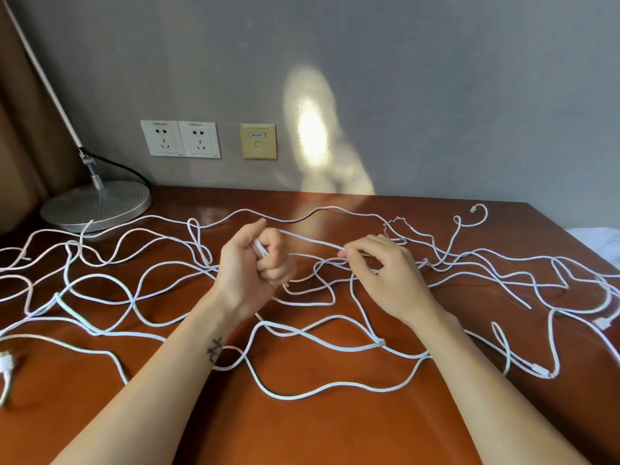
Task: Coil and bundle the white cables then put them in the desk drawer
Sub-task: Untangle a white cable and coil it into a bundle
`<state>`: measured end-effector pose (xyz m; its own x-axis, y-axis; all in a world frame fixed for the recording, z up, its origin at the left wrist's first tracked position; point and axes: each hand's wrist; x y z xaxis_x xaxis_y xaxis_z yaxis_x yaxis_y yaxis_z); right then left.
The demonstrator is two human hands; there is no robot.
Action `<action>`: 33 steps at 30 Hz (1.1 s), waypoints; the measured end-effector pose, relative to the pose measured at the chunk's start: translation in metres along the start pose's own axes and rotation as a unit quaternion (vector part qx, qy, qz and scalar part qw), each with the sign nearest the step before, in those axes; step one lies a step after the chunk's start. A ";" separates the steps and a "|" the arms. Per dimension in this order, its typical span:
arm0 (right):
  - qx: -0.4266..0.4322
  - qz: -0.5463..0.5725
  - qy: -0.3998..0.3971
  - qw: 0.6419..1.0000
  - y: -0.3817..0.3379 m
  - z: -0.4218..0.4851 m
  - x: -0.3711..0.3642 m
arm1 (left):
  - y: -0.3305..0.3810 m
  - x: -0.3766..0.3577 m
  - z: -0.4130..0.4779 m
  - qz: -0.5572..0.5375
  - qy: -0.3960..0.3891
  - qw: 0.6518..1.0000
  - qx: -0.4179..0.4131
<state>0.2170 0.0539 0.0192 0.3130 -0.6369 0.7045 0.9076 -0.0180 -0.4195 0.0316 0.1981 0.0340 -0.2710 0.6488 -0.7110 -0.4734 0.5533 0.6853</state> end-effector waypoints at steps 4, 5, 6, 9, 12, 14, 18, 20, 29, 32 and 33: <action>-0.019 0.012 0.005 1.000 -0.004 0.000 -0.002 | 0.003 -0.001 0.000 -0.103 0.016 0.995 -0.007; -0.023 0.006 -0.003 1.000 -0.005 -0.001 -0.004 | 0.002 -0.002 0.000 -0.131 0.018 0.991 -0.008; -0.026 -0.001 -0.014 1.000 -0.005 -0.001 -0.007 | 0.003 -0.001 0.000 -0.157 0.020 0.987 -0.009; -0.037 0.000 -0.060 0.998 -0.007 -0.002 -0.009 | 0.005 0.003 0.001 -0.221 0.018 0.975 -0.014; -0.011 0.000 -0.109 0.994 -0.013 -0.005 -0.009 | 0.006 0.011 0.004 -0.260 0.034 0.964 -0.028; 0.004 -0.004 -0.124 0.992 -0.016 -0.006 -0.012 | 0.004 0.014 0.008 -0.270 0.053 0.961 -0.038; 0.018 -0.003 -0.140 0.990 -0.021 -0.006 -0.014 | -0.001 0.012 0.016 -0.130 0.138 0.977 -0.095; 0.021 -0.005 -0.131 0.991 -0.023 -0.006 -0.014 | -0.003 0.007 0.019 -0.030 0.181 0.976 -0.121; -0.005 -0.110 -0.007 0.994 -0.025 -0.004 -0.016 | -0.017 0.005 0.008 0.397 0.205 0.859 -0.252; -0.028 -0.053 -0.013 0.998 -0.022 -0.004 -0.010 | -0.014 0.005 0.006 0.468 0.195 0.819 -0.270; -0.036 -0.030 -0.018 0.999 -0.021 -0.004 -0.009 | -0.015 0.006 0.005 0.479 0.191 0.812 -0.272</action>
<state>0.1938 0.0568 0.0195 0.2694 -0.6044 0.7497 0.9031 -0.1118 -0.4147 0.0414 0.1960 0.0205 -0.9245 0.3789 0.0409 -0.1631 -0.4902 0.8562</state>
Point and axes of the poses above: each hand's wrist, its own z-axis towards the middle knuckle, its own x-axis out of the back of the hand, y = z × x, and after that the axes turned 8 degrees about -z, right-handed
